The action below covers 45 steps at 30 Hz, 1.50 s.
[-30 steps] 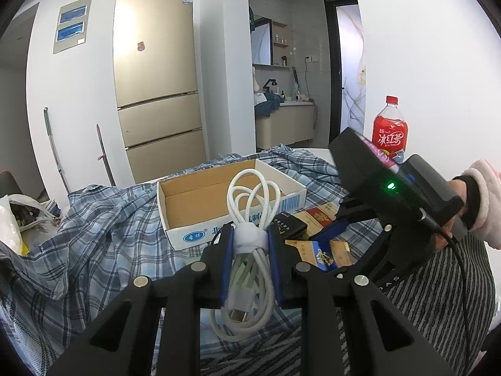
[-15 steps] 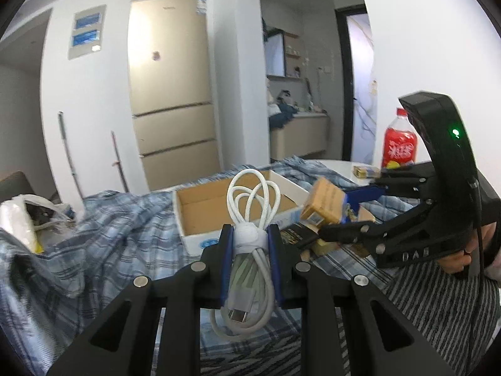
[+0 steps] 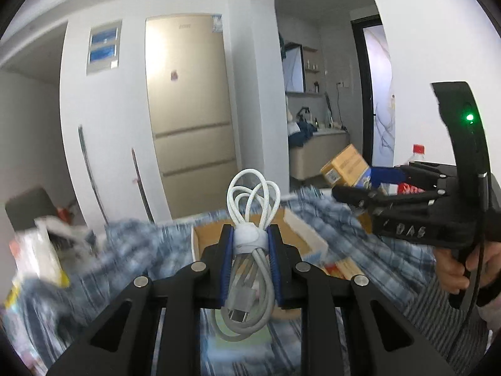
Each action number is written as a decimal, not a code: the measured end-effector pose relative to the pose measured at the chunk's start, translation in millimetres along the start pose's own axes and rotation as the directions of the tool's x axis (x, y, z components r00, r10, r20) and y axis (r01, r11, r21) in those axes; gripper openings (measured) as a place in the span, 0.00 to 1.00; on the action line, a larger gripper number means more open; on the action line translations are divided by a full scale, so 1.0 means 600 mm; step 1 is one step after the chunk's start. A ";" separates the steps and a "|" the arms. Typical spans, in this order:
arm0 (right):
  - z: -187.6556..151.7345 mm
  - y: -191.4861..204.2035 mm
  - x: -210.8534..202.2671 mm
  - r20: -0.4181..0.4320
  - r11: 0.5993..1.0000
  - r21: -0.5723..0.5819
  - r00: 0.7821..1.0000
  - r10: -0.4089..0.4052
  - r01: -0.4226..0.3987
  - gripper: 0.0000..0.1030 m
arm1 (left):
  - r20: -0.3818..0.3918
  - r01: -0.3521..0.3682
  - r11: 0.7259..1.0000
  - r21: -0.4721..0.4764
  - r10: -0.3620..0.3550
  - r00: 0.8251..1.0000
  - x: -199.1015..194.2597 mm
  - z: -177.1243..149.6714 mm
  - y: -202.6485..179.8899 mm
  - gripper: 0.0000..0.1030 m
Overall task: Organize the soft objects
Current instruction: 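Place the white cable in the cardboard box with the left gripper while the right places the gold pack there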
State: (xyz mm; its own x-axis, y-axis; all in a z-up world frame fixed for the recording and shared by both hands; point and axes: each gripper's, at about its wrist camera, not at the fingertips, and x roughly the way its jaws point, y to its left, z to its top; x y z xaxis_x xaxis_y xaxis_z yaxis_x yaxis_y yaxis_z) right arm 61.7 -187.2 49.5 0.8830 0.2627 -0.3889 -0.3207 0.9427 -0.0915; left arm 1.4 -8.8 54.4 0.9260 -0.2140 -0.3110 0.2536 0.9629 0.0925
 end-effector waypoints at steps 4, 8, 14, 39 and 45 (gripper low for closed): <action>0.036 -0.005 0.010 0.020 1.000 0.017 1.000 -0.020 0.020 0.55 | 0.036 -0.023 1.000 -0.008 0.023 0.999 0.023 0.056 -0.002 0.22; 0.071 -0.030 0.033 0.033 0.997 0.071 0.999 -0.043 0.041 0.55 | 0.041 -0.122 0.992 0.021 0.122 0.992 0.054 0.109 -0.006 0.22; 0.132 -0.073 0.081 -0.024 0.988 0.130 0.996 -0.082 0.084 0.55 | -0.045 -0.115 0.991 -0.063 0.112 0.993 0.121 0.157 0.023 0.22; 0.007 -0.048 0.311 -0.356 0.984 0.175 0.933 0.049 0.015 0.55 | -0.429 -0.142 0.976 -0.164 0.059 0.902 0.358 -0.023 0.090 0.22; -0.022 -0.052 0.341 -0.424 0.981 0.191 0.903 0.070 0.014 0.55 | -0.489 -0.119 0.972 -0.201 0.006 0.872 0.383 -0.061 0.099 0.22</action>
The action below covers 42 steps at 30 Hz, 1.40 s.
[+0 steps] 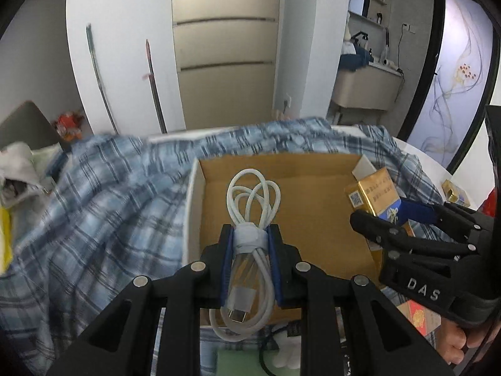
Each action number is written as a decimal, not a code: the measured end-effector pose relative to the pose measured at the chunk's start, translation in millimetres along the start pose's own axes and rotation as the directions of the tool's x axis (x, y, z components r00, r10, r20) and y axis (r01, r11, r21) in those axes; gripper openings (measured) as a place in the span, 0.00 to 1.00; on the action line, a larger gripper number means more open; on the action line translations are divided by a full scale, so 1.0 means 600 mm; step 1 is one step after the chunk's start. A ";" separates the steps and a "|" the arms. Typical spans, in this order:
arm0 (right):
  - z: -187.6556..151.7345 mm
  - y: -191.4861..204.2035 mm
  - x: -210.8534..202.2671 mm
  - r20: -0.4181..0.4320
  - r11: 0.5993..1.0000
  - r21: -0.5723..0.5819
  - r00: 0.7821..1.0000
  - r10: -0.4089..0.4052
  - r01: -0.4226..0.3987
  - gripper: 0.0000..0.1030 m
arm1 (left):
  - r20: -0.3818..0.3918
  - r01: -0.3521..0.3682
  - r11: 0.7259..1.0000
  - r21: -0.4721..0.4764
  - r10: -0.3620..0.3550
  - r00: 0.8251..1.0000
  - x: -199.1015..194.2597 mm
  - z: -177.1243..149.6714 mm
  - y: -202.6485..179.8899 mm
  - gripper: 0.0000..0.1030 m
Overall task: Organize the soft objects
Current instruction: 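Place the white cable in the cardboard box with the left gripper while the right places the gold pack there, then open both grippers and lift them away from the cardboard box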
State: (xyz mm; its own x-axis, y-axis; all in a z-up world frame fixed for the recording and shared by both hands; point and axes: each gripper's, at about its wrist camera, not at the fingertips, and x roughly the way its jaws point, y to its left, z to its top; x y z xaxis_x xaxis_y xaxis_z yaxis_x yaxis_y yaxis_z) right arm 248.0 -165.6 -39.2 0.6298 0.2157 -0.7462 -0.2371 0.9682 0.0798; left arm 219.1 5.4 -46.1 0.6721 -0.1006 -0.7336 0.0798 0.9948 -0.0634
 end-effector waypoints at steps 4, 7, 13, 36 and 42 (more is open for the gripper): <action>-0.005 -0.005 0.016 -0.027 1.000 0.009 1.000 -0.007 0.008 0.55 | 0.001 -0.041 0.999 0.029 0.041 0.999 0.011 -0.007 -0.009 0.22; -0.008 -0.011 0.024 -0.047 1.000 0.021 0.999 0.004 -0.003 0.55 | 0.005 -0.014 1.000 0.018 0.014 1.000 0.014 -0.006 -0.007 0.22; -0.011 -0.017 0.032 -0.062 1.000 0.031 0.998 0.002 0.000 0.55 | 0.069 0.023 1.000 0.021 -0.025 0.997 0.017 -0.003 -0.004 0.22; 0.007 -0.033 0.001 -0.035 0.997 0.070 0.999 0.038 -0.036 0.62 | 0.194 -0.013 0.999 0.037 0.006 0.981 -0.054 0.011 -0.015 0.77; 0.026 -0.030 -0.081 0.064 0.998 0.050 0.998 0.027 -0.030 0.62 | 0.288 -0.036 0.996 0.079 0.012 0.958 -0.150 0.021 -0.039 0.77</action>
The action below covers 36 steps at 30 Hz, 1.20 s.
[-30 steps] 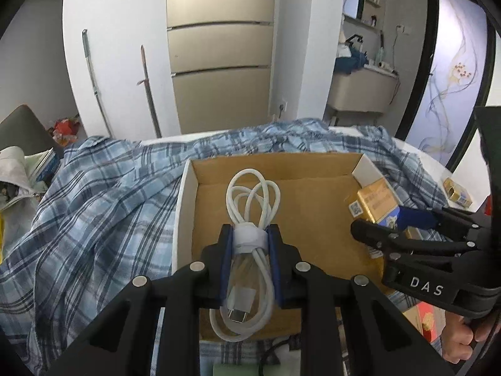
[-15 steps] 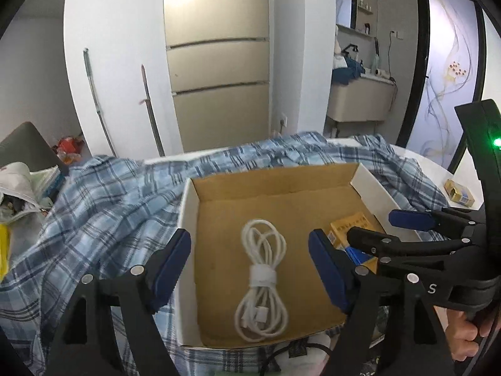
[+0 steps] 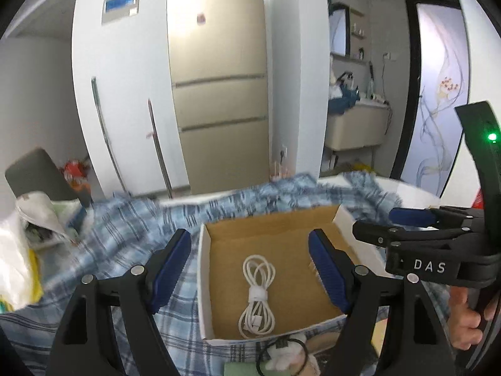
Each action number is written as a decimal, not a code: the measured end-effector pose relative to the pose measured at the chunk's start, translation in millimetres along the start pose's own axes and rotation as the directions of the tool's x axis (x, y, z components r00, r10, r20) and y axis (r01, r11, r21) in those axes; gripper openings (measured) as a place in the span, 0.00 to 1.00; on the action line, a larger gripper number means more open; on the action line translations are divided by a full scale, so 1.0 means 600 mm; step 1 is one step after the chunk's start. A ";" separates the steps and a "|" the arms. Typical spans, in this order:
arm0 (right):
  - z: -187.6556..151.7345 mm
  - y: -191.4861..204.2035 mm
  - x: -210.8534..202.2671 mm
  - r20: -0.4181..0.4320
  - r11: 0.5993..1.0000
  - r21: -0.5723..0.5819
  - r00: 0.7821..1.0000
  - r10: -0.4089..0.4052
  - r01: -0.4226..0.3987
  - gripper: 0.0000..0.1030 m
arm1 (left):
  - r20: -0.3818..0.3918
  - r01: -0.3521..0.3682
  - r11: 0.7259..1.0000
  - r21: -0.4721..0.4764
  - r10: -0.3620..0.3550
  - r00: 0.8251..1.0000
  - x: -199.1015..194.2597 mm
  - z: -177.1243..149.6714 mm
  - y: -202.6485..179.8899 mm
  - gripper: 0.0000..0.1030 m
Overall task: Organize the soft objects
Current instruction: 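Open both grippers and lift them away from the cardboard box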
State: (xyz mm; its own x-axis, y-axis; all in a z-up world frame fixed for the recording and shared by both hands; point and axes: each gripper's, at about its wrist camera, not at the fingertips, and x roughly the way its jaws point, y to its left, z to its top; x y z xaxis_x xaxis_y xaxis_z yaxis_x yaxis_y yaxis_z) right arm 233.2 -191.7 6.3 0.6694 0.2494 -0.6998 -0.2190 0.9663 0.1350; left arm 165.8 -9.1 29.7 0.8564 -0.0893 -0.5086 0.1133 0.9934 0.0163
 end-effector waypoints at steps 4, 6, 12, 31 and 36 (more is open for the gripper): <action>0.002 -0.003 -0.068 0.054 1.000 -0.008 0.998 0.014 -0.013 0.62 | 0.069 0.035 0.999 -0.036 -0.033 0.997 -0.076 0.014 0.003 0.77; -0.004 -0.002 -0.102 0.087 1.000 -0.027 0.996 0.007 -0.004 0.62 | 0.114 0.030 0.999 -0.021 -0.027 0.993 -0.118 0.013 -0.002 0.77; -0.039 -0.005 -0.170 0.155 0.998 -0.058 0.988 0.011 -0.002 0.64 | 0.214 0.036 0.999 -0.014 -0.032 0.976 -0.197 -0.013 -0.009 0.92; -0.148 0.007 -0.191 0.351 0.995 -0.092 0.936 0.007 0.027 1.00 | 0.227 -0.021 1.000 -0.012 0.024 0.974 -0.206 -0.120 0.023 1.00; -0.162 0.006 -0.159 0.286 0.994 -0.110 0.958 0.021 0.011 1.00 | 0.163 -0.047 0.999 0.017 0.044 0.986 -0.171 -0.145 0.022 1.00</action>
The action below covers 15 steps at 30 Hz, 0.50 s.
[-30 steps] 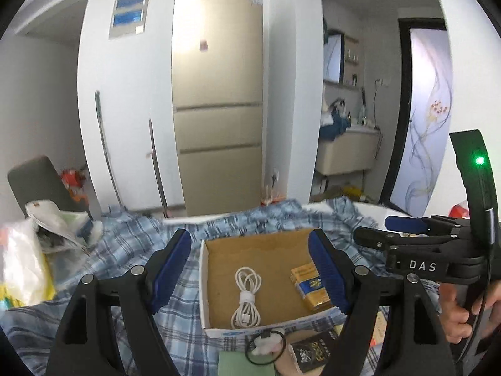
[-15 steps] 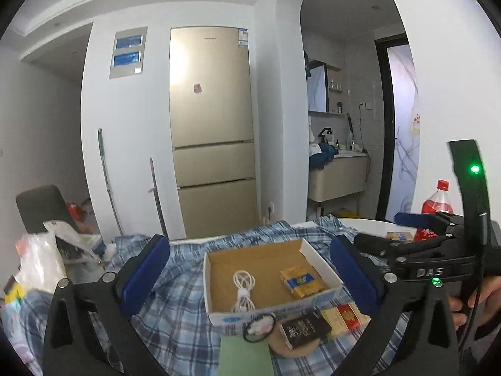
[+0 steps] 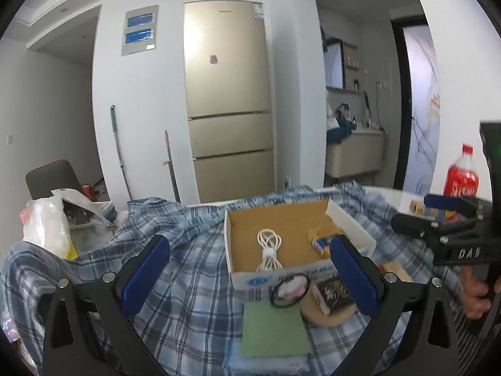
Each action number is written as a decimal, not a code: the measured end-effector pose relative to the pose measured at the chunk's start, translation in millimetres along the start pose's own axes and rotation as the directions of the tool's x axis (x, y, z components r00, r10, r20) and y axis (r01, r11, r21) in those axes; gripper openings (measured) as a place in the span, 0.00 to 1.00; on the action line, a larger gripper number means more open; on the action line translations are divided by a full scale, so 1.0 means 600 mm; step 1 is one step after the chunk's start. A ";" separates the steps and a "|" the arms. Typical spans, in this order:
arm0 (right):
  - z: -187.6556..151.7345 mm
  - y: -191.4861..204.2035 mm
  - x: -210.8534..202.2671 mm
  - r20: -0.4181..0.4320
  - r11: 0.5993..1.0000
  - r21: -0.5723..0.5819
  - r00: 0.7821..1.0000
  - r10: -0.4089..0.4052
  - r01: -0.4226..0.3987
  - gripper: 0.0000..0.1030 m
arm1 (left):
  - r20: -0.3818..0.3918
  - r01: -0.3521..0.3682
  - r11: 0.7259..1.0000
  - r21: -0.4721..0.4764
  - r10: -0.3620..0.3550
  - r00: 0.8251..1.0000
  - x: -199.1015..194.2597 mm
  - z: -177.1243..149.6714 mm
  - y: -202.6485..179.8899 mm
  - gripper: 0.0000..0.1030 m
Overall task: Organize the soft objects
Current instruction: 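Open both grippers and lift them away from the cardboard box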
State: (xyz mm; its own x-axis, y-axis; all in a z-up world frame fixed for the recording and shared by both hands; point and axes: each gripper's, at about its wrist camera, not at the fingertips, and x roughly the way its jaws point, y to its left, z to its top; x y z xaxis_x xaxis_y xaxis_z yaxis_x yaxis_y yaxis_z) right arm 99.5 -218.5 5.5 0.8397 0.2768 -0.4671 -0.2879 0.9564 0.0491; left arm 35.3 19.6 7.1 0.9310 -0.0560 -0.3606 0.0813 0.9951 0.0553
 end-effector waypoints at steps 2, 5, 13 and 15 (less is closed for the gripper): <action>-0.005 -0.001 0.006 -0.021 1.000 0.007 1.000 0.013 -0.013 1.00 | -0.036 -0.022 1.000 0.010 0.022 0.999 0.012 -0.009 -0.004 1.00; -0.010 0.003 0.007 -0.032 1.000 0.004 0.999 0.025 -0.025 1.00 | -0.118 0.016 1.000 0.002 -0.016 0.993 0.030 -0.020 -0.007 1.00; -0.027 0.019 0.015 -0.069 0.999 -0.046 0.998 0.006 -0.010 1.00 | -0.348 0.040 0.999 -0.023 -0.045 0.936 0.067 -0.049 -0.018 0.92; -0.027 0.021 0.019 -0.084 0.998 -0.048 0.996 0.026 -0.030 1.00 | -0.372 0.046 0.999 -0.007 -0.045 0.927 0.074 -0.055 -0.022 0.92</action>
State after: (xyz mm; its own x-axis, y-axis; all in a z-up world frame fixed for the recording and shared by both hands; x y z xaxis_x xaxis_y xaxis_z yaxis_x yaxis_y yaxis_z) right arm 98.0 -204.8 -13.8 0.7902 0.2926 -0.5385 -0.3348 0.9421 0.0205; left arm 63.5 6.5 -40.5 0.7275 -0.0668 -0.6829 0.1212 0.9921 0.0321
